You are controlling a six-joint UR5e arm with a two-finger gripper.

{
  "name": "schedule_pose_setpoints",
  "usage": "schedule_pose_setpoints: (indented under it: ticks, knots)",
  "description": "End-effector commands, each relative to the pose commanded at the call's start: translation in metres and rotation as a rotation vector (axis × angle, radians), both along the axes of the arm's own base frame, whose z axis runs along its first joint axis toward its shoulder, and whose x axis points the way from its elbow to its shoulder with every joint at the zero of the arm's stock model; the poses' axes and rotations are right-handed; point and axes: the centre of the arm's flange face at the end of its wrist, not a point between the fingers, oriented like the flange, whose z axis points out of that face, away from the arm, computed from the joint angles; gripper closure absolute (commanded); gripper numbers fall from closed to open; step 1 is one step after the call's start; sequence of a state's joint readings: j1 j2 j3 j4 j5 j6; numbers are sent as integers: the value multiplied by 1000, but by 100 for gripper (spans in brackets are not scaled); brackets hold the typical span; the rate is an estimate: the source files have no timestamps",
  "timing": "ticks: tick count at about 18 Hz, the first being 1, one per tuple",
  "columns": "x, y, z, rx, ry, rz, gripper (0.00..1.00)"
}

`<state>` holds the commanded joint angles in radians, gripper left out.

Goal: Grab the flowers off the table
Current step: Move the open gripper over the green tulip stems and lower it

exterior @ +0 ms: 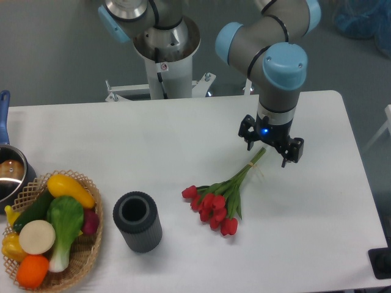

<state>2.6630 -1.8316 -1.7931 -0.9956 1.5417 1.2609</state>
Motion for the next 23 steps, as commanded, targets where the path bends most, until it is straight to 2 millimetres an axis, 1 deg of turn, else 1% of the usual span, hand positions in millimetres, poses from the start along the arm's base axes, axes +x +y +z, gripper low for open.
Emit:
schedule_pose_setpoints:
  ticks: [2, 6, 9, 11, 14, 20, 23]
  knots:
    - [6, 2, -8, 8, 18, -6, 0]
    - [5, 8, -29, 15, 30, -11, 0]
    - [5, 17, -33, 15, 26, 3, 0]
    - [3, 19, -39, 9, 18, 8, 0]
    - [8, 29, -47, 3, 8, -15, 0]
    - [27, 60, -77, -16, -37, -69, 0]
    - [33, 68, -82, -14, -48, -74, 0]
